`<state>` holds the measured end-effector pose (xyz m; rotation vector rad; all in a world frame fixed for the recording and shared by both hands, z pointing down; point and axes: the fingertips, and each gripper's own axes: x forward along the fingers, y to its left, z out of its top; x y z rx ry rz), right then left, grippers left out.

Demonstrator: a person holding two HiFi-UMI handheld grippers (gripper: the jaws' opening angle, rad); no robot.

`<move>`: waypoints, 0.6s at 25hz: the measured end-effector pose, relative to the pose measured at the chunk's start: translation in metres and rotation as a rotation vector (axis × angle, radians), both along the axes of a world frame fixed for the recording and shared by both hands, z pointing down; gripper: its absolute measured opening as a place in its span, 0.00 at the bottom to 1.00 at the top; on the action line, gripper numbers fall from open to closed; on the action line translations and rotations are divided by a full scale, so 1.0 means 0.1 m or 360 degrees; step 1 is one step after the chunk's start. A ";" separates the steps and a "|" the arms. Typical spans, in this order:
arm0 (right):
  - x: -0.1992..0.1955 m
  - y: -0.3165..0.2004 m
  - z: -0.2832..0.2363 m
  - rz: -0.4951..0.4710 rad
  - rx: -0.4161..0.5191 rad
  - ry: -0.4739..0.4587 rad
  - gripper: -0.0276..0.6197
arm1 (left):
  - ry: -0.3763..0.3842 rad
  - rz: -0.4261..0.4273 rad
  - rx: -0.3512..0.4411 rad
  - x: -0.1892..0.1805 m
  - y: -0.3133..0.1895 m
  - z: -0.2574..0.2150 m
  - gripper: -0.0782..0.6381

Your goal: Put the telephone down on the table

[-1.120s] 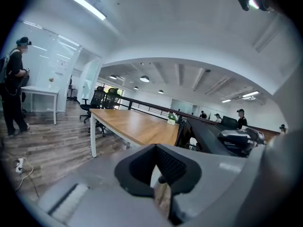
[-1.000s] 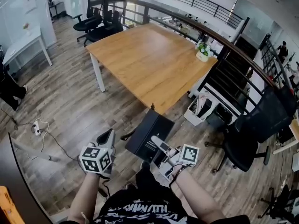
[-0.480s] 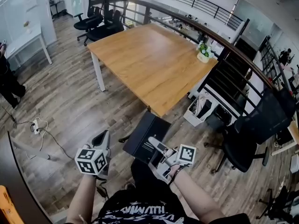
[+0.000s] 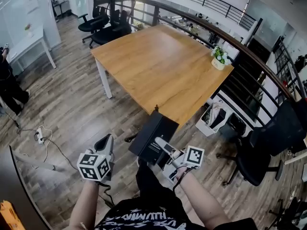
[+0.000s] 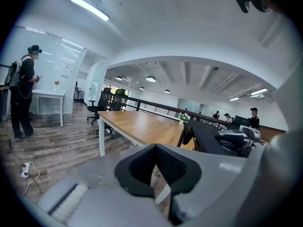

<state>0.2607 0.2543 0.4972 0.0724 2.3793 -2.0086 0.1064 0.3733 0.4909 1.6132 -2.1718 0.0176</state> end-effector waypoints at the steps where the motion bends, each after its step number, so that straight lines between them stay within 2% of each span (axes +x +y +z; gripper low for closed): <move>1: -0.09 -0.10 0.00 -0.0004 -0.0007 -0.0006 0.29 | -0.0002 -0.0006 -0.0003 -0.10 -0.09 0.00 0.11; 8: -0.79 -0.90 -0.07 -0.0060 0.0019 0.0013 0.29 | 0.0003 -0.0041 -0.0008 -0.84 -0.78 -0.09 0.11; 12: -1.05 -1.35 -0.10 -0.0018 -0.0021 -0.0005 0.29 | 0.0033 -0.0047 -0.0040 -1.13 -1.14 -0.08 0.11; 15: -1.20 -1.69 -0.15 -0.0012 0.0010 0.0000 0.29 | 0.0010 -0.0020 -0.0052 -1.28 -1.43 -0.15 0.11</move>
